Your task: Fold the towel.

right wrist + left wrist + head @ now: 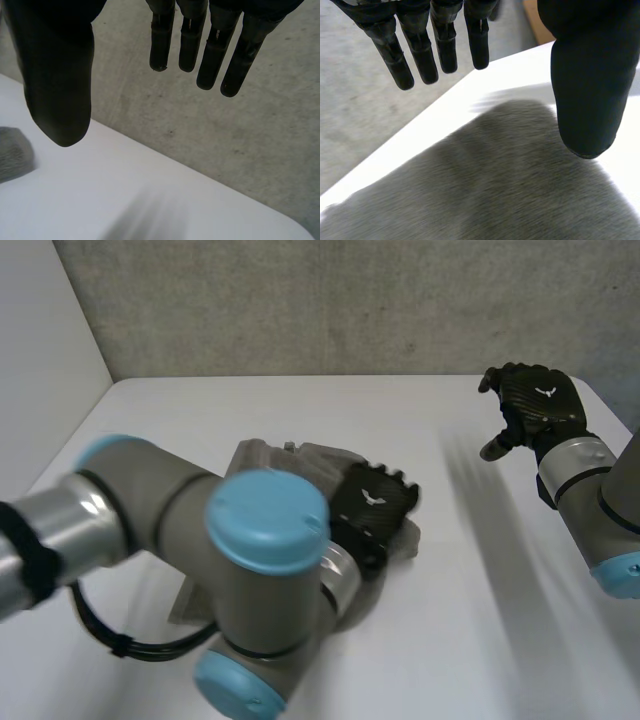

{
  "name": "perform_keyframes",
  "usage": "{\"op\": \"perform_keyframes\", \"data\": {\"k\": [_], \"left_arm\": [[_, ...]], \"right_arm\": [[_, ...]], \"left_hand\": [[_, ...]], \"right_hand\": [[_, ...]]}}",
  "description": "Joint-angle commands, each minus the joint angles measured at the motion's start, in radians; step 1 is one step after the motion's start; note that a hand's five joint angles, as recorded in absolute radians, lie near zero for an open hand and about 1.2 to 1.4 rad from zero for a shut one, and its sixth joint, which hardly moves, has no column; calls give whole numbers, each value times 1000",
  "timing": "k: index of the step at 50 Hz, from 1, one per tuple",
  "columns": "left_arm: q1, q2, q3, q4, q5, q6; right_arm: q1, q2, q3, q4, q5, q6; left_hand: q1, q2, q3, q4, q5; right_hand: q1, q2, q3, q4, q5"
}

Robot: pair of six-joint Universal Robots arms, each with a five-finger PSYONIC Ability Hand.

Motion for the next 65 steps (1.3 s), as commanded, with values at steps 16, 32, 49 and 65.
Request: {"op": "perform_keyframes", "data": {"k": [16, 32, 49, 65], "left_arm": [[326, 317, -587, 8, -1, 2], [391, 446, -801, 128, 116, 11], [487, 343, -818, 280, 119, 138], [498, 256, -773, 286, 127, 145]], "right_arm": [[15, -28, 66, 259, -198, -211], [42, -275, 370, 179, -440, -458], [84, -265, 400, 118, -445, -489], [76, -237, 408, 76, -431, -484]], "left_hand": [[29, 31, 31, 32, 37], [29, 31, 31, 32, 37], [123, 125, 125, 126, 131], [126, 128, 128, 129, 134]], "right_hand": [[22, 13, 20, 20, 48], [22, 13, 20, 21, 48], [22, 13, 20, 21, 48], [22, 13, 20, 21, 48]]}}
